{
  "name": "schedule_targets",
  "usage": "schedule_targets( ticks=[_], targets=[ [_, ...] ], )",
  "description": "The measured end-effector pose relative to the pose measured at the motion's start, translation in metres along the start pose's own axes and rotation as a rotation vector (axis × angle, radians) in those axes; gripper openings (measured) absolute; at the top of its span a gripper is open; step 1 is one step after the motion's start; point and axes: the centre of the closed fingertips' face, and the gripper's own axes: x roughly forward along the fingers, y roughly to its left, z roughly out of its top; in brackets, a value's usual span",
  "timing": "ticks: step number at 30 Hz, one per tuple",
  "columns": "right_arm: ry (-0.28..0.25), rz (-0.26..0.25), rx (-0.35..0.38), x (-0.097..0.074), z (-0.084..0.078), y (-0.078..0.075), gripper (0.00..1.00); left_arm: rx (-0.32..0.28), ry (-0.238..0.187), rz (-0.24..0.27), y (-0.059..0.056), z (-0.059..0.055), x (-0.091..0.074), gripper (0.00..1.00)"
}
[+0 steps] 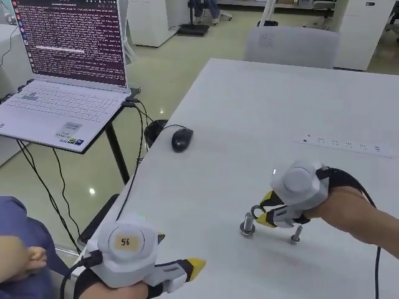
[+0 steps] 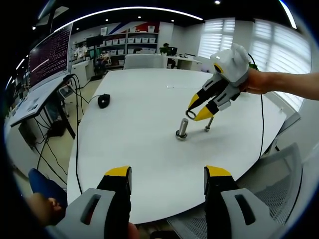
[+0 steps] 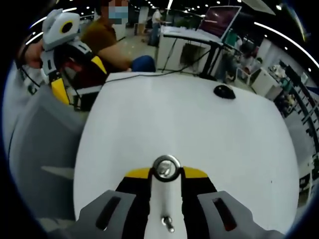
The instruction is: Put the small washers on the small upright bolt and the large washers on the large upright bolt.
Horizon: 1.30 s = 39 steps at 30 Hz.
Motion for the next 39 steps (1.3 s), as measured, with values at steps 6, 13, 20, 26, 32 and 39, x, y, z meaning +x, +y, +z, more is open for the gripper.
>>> schedule_targets(
  ticks=[6, 13, 20, 26, 32, 39],
  targets=[
    [0.024, 0.024, -0.02, 0.014, 0.002, 0.003, 0.23, -0.002, 0.001, 0.008, 0.004, 0.0, -0.003, 0.58],
    [0.056, 0.044, -0.034, 0.02, -0.006, 0.002, 0.23, -0.003, 0.002, 0.012, 0.005, -0.001, -0.004, 0.58],
    [0.077, 0.053, -0.037, 0.029, -0.008, 0.004, 0.23, 0.0, 0.006, 0.001, 0.001, -0.002, 0.0, 0.58],
    [0.114, 0.071, -0.01, 0.045, -0.02, 0.003, 0.23, 0.005, 0.01, -0.006, -0.001, -0.002, 0.001, 0.58],
    [0.101, 0.068, 0.028, 0.05, -0.018, 0.004, 0.24, 0.006, 0.01, -0.008, -0.001, -0.001, 0.002, 0.58],
    [0.167, 0.066, 0.006, 0.053, -0.04, 0.011, 0.09, 0.009, 0.009, -0.012, -0.002, 0.002, 0.003, 0.58]
  ],
)
